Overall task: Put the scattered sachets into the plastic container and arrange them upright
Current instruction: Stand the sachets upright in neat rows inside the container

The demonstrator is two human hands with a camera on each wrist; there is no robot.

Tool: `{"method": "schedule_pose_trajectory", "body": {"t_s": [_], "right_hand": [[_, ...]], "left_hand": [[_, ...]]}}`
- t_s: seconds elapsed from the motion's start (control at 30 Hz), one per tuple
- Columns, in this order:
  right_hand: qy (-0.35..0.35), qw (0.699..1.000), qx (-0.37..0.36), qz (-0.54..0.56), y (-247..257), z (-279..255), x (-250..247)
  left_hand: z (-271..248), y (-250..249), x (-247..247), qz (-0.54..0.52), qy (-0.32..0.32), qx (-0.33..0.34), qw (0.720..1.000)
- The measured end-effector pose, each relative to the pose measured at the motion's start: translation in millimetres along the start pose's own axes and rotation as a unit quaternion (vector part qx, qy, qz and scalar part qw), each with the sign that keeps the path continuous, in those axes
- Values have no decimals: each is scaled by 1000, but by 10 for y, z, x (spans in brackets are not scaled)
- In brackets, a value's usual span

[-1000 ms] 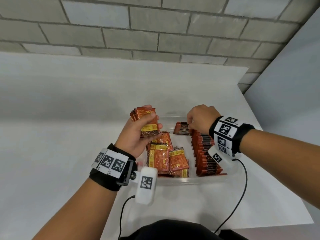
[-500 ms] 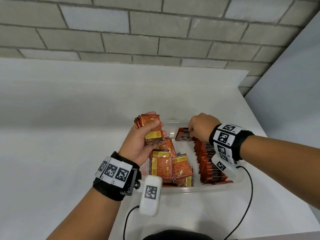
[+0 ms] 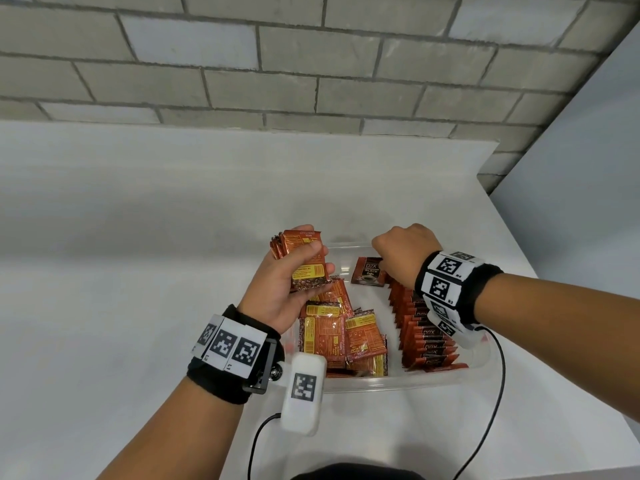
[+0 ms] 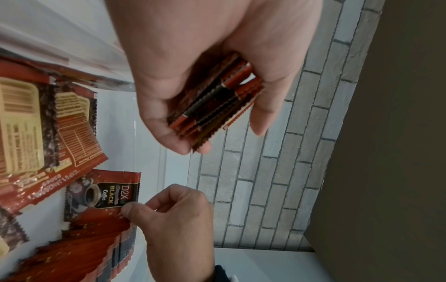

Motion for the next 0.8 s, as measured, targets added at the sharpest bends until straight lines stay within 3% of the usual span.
{"method": "schedule_pose_trajectory", "body": {"t_s": [0.27, 0.4, 0.47, 0.57, 0.7, 0.8], "right_hand": [[-1, 1000, 17, 24, -47, 14, -67], [0, 989, 19, 148, -106, -82, -187], [-33, 947, 7, 318, -120, -190, -360], [-63, 836, -32, 544, -52, -424, -637], [-30, 851, -98, 515, 164, -589, -685], [-31, 819, -57, 570, 28, -558, -612]], "left_hand": [[15, 39, 2, -7, -7, -11, 1000], [10, 97, 35, -32, 8, -38, 999], [0, 105, 93, -27, 32, -47, 998], [-26, 113, 185, -4, 71, -49, 996], [-71, 179, 346, 8, 136, -60, 989], [-85, 229, 340, 13, 131, -76, 988]]}}
Point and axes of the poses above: each hand's wrist, its own z-axis towards the middle knuckle, its own x-axis out of the palm, y = z × x, the point moved 10 cm from there along z, towards the middle knuckle, and after that the axes turned 6 degrees about x, right-handed, at the moved point
